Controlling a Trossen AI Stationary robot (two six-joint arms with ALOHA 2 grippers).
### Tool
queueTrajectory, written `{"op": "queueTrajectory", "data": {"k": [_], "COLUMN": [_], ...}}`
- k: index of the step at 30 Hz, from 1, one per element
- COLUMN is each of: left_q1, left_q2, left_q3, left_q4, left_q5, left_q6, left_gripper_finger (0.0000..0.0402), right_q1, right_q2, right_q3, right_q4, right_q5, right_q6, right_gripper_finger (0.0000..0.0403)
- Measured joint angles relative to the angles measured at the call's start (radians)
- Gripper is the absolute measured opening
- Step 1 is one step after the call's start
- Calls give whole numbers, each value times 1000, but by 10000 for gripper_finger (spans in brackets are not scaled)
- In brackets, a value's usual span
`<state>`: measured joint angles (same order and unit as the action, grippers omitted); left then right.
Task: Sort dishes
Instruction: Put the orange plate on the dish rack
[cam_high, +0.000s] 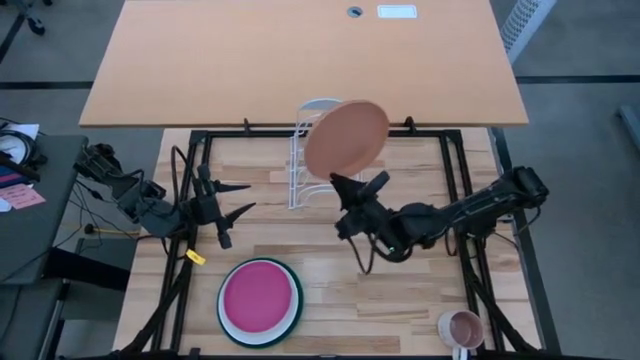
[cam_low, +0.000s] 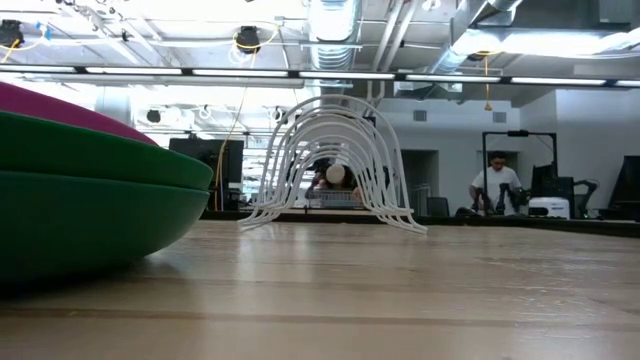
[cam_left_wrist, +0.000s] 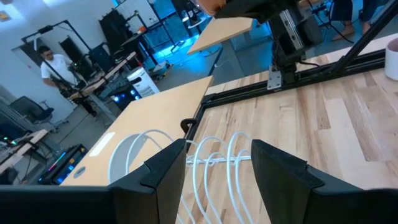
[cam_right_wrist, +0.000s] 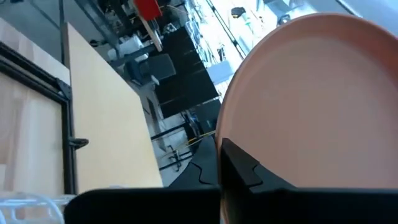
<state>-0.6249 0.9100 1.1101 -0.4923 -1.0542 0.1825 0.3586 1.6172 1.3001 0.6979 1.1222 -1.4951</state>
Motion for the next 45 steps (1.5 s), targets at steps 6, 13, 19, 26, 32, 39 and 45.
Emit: {"op": "queueTrajectory", "data": {"k": [6, 13, 19, 26, 32, 39, 45], "left_q1": [0, 0, 0, 0, 0, 0, 0], "left_q2": [0, -1, -6, -41, -79, -92, -91], "left_q3": [0, 0, 0, 0, 0, 0, 0], "left_q4": [-18, -20, -27, -58, -58, -58, -57], "left_q5": [1, -7, -49, -75, -93, -94, -104], "left_q6": [-5, 7, 8, -13, -57, -75, -72], "left_gripper_finger": [178, 178, 178, 178, 178, 178, 178], "right_q1": [-14, -15, -21, -20, -28, -41, -55], "right_q2": [140, 237, 235, 225, 225, 225, 225], "right_q3": [180, 329, 334, 334, 334, 334, 334], "right_q4": [-90, -243, -245, -239, -253, -265, -330], "right_q5": [0, 4, 30, 31, 32, 35, 36], "right_q6": [-48, -51, -24, -13, 1, 23, 104], "right_gripper_finger": [0, 0, 0, 0, 0, 0, 0]}}
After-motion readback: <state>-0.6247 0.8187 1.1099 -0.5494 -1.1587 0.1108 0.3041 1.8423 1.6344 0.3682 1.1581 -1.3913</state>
